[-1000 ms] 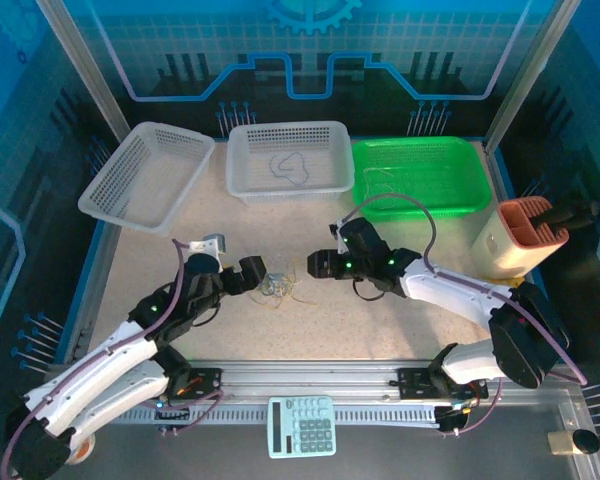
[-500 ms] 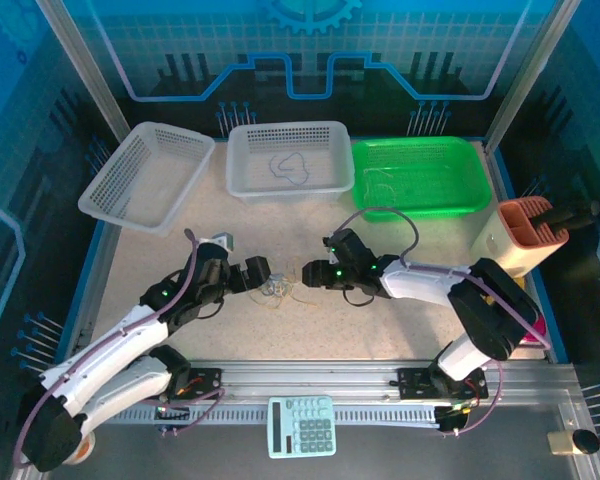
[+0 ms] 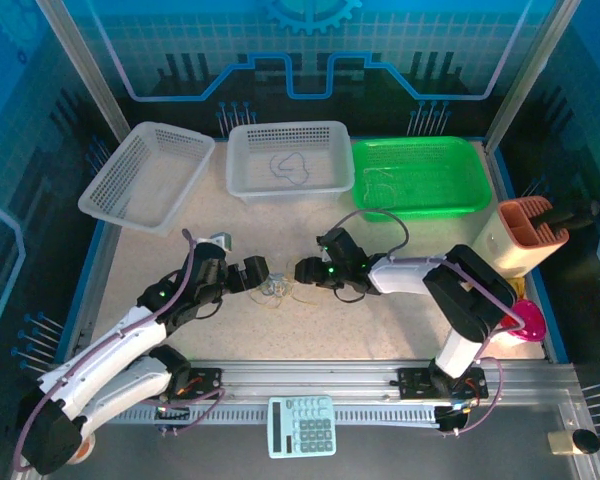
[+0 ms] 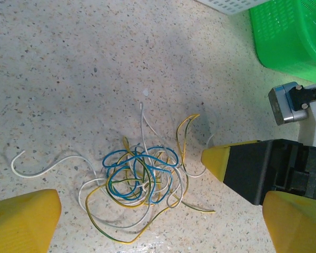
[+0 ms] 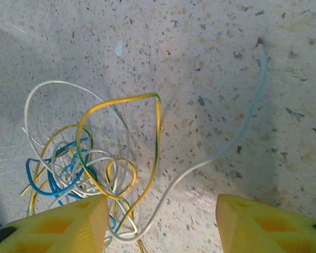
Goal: Untangle the cables
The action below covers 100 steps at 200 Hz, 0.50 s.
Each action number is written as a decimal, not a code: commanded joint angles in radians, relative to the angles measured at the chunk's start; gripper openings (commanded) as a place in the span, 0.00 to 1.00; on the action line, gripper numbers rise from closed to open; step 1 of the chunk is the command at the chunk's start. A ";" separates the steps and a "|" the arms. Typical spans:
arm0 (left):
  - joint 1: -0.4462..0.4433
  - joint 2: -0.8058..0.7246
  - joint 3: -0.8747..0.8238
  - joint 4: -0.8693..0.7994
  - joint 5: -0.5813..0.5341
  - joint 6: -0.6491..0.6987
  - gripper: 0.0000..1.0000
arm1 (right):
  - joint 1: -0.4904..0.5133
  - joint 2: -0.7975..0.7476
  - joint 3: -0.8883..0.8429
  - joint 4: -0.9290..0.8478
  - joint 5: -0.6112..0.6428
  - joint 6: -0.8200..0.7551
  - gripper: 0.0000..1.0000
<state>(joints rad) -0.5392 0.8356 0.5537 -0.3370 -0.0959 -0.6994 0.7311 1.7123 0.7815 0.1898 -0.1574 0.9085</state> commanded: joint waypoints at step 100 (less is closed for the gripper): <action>0.015 -0.029 0.046 -0.032 0.015 0.036 0.99 | -0.061 -0.043 0.040 0.064 -0.087 0.010 0.00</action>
<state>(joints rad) -0.5339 0.8207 0.5549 -0.3405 -0.0956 -0.6975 0.6888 1.7313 0.7933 0.2470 -0.2146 0.9382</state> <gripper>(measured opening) 0.993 0.066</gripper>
